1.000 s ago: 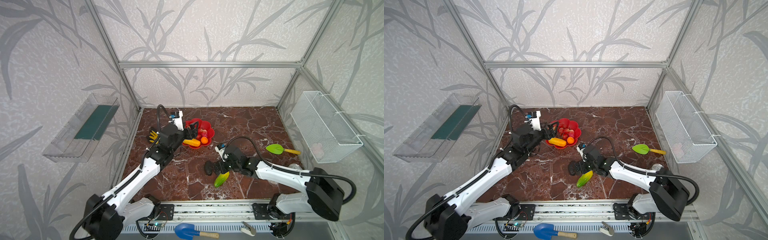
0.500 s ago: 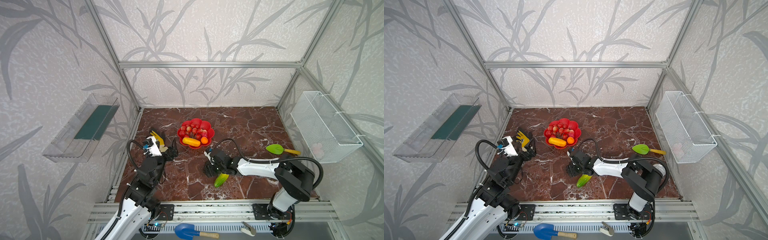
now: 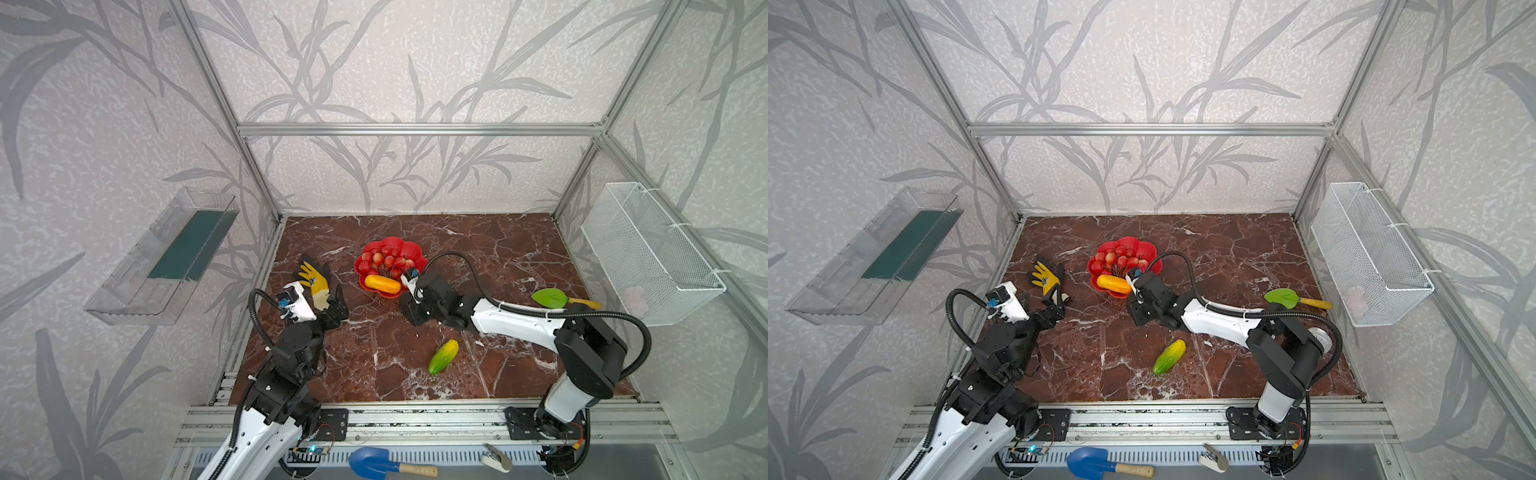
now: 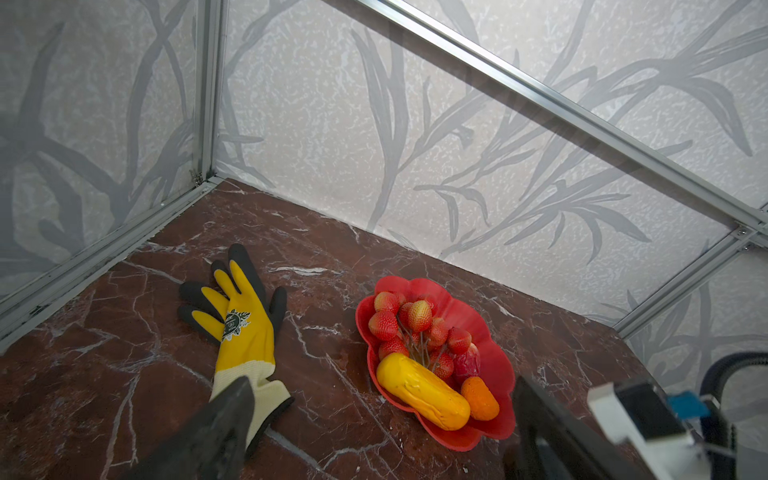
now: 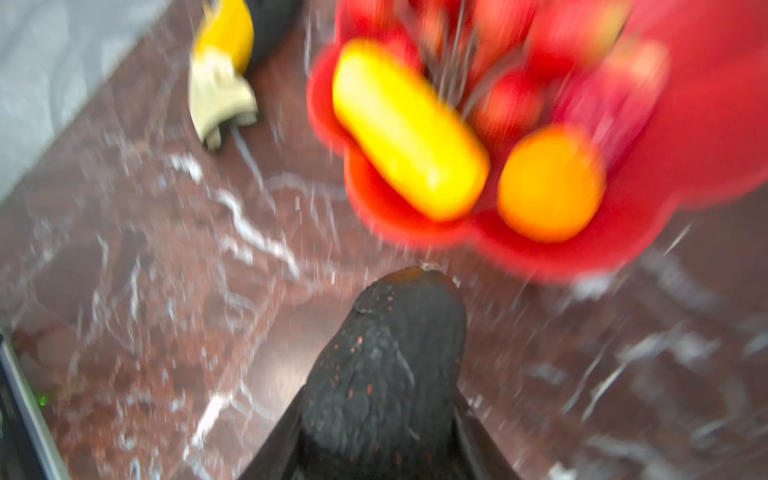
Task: Place and organize the fake fruits in the fruit bowl
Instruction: 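Grasp the dark avocado and place it in the bowl with the right gripper, then grasp the green-yellow mango with the left gripper while the right gripper withdraws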
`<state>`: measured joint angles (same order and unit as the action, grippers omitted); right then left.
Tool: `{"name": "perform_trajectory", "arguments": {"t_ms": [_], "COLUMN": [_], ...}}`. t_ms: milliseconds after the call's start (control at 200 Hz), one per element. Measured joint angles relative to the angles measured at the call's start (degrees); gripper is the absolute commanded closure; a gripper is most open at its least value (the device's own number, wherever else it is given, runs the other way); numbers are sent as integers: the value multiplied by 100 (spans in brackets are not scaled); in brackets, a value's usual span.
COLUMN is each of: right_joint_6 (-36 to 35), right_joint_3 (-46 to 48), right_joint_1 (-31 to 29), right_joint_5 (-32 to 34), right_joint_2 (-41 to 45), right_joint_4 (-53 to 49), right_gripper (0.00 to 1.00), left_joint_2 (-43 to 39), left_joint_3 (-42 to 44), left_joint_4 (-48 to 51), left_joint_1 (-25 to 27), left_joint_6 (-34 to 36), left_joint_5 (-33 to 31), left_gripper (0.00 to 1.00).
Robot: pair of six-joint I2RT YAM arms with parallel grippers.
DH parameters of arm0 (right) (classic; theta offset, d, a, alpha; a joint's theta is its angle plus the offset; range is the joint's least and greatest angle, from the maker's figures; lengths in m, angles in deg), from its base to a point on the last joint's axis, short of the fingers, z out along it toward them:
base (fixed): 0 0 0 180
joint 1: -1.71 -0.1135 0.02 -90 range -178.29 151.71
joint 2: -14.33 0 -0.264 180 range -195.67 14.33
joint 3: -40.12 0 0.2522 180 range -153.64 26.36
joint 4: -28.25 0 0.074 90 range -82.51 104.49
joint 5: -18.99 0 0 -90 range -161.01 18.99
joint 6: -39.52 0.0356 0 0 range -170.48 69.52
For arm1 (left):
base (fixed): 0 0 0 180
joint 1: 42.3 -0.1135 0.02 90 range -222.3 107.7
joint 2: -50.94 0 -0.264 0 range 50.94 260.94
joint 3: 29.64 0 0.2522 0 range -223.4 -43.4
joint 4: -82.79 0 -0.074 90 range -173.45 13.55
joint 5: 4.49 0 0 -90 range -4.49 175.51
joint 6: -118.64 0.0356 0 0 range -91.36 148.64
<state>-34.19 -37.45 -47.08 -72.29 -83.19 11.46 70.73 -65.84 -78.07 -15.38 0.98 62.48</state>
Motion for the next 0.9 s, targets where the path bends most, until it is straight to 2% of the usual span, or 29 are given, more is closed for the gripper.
{"name": "perform_trajectory", "arguments": {"t_ms": [160, 295, 350, 485, 600, 695, 800, 900], "right_joint_6": [-463, -721, -798, -905, -898, -841, -699, -533], "right_joint_3": [-1515, -2328, -2514, -2811, -2782, -2365, -1523, -745], "right_joint_1": [341, 505, 540, 614, 680, 737, 837, 1001], "right_joint_5": [-66, -127, -131, -136, -166, -195, -190, -94], "right_joint_2": [-946, -1908, -2236, -2710, -2651, -2221, -1202, -4], "right_joint_4": [66, -17, -83, -249, -328, -286, -140, 101], "right_gripper": [61, 60, 55, 31, 18, 10, 3, 1], "left_joint_2": [-260, -496, -577, -715, -728, -654, -291, 352], "left_joint_3": [0, 0, 0, 0, 0, -2, -33, -197], "left_joint_4": [293, 603, 748, 1016, 1104, 1088, 1043, 951], "left_joint_1": [0, -11, -17, -24, -24, -26, -26, -26], "left_joint_6": [-87, -162, -197, -273, -306, -297, -275, -234], "left_joint_5": [-37, -70, -72, -70, -50, 48, 284, 684], "left_gripper": [3, 3, 4, 4, 5, 7, 8, 13]}}
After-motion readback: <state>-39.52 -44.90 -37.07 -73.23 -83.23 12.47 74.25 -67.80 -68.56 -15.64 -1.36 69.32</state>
